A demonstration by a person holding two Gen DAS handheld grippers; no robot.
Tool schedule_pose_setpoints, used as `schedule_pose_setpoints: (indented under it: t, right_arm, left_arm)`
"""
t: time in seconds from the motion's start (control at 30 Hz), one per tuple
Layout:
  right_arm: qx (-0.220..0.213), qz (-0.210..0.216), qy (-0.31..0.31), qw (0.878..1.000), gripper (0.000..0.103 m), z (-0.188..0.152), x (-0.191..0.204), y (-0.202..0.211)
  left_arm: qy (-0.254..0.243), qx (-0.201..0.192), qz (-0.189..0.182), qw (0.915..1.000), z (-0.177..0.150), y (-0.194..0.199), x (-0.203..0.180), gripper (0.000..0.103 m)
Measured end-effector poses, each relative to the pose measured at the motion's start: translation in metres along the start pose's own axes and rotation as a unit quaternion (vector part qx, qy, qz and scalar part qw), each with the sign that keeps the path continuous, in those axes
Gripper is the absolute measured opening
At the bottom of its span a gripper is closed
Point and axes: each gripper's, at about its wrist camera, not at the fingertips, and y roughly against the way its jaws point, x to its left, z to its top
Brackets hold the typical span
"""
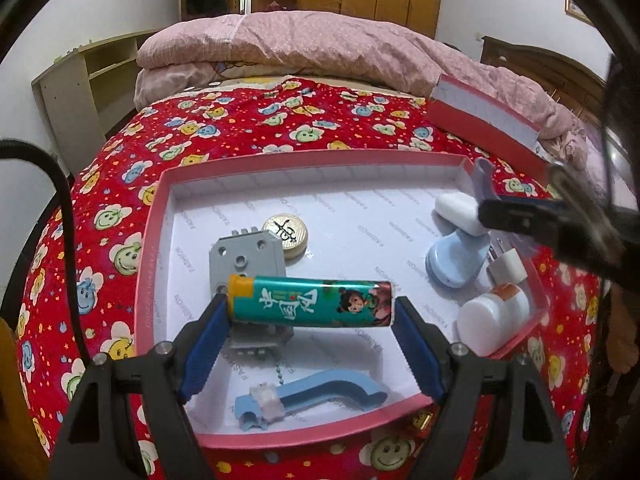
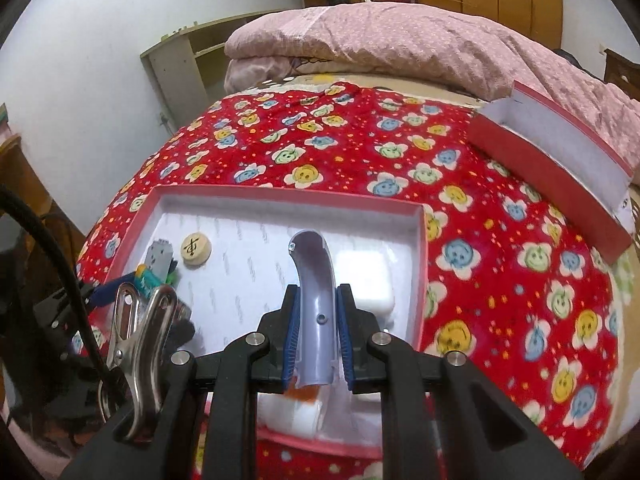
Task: Organize rigid objects
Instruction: 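Carry the lighter into the tray with the left tool while the right tool carries the clip there, open both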
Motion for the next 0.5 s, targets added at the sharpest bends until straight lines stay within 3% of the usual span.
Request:
schedule_pose_setpoints:
  t: [0.47, 0.5]
  right_arm:
    - [0.007, 0.012, -0.002, 1.000, 0.019, 0.013, 0.003, -0.033]
    - [0.006, 0.012, -0.002, 1.000, 0.023, 0.013, 0.004, -0.032]
  left_arm:
    - [0.009, 0.005, 0.004, 0.9999, 0.001, -0.004, 0.008, 0.084]
    - [0.010, 0.005, 0.004, 0.9999, 0.001, -0.004, 0.008, 0.085]
